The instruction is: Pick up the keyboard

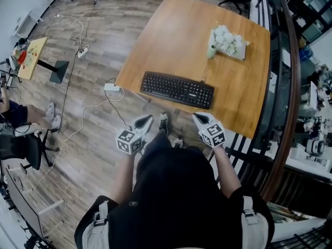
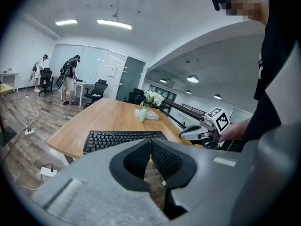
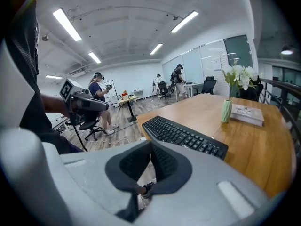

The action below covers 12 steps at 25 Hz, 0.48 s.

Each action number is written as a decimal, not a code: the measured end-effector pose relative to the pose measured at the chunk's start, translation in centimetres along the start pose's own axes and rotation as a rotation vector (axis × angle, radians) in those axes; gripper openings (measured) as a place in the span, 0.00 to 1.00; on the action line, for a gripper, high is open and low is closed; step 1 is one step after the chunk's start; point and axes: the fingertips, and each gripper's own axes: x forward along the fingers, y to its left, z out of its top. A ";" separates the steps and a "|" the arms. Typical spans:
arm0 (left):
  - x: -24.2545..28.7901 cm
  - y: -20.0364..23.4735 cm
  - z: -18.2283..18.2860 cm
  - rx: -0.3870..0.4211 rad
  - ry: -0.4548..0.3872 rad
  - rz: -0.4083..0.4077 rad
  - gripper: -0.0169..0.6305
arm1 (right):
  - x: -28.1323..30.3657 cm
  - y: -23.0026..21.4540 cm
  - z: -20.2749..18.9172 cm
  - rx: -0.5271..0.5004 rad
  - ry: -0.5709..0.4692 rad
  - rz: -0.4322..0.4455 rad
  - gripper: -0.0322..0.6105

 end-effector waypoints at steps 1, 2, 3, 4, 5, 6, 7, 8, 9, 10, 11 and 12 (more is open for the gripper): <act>0.1 0.2 0.0 0.000 0.001 -0.002 0.05 | 0.0 -0.1 0.1 0.003 -0.003 -0.005 0.05; 0.2 0.4 0.0 -0.001 0.001 -0.003 0.05 | 0.1 -0.3 0.1 0.007 -0.004 -0.011 0.05; 0.3 0.6 0.1 0.000 0.002 -0.003 0.05 | 0.1 -0.4 0.1 0.010 -0.003 -0.015 0.05; 0.4 0.9 0.1 0.002 0.002 -0.002 0.05 | 0.1 -0.4 0.1 0.012 -0.001 -0.019 0.05; 0.5 1.2 0.1 0.006 0.002 0.000 0.05 | 0.1 -0.5 0.0 0.014 0.001 -0.024 0.05; 0.7 1.6 0.2 0.007 0.002 0.000 0.05 | 0.0 -0.6 0.0 0.016 0.004 -0.029 0.05; 0.9 1.9 0.3 0.006 0.001 -0.001 0.05 | 0.1 -0.8 0.0 0.018 0.005 -0.034 0.05; 1.2 2.2 0.4 0.003 0.001 -0.002 0.05 | 0.1 -1.0 0.0 0.019 0.008 -0.040 0.05; 1.4 2.5 0.6 0.000 0.000 -0.003 0.05 | 0.2 -1.3 0.0 0.022 0.010 -0.046 0.05; 1.7 2.8 0.9 -0.002 0.000 -0.004 0.05 | 0.3 -1.5 0.1 0.028 0.012 -0.052 0.05; 1.9 3.0 1.2 -0.006 0.002 -0.003 0.05 | 0.5 -1.9 0.2 0.036 0.013 -0.059 0.05; 2.1 3.3 1.6 -0.012 0.005 -0.003 0.05 | 0.6 -2.2 0.3 0.045 0.013 -0.065 0.05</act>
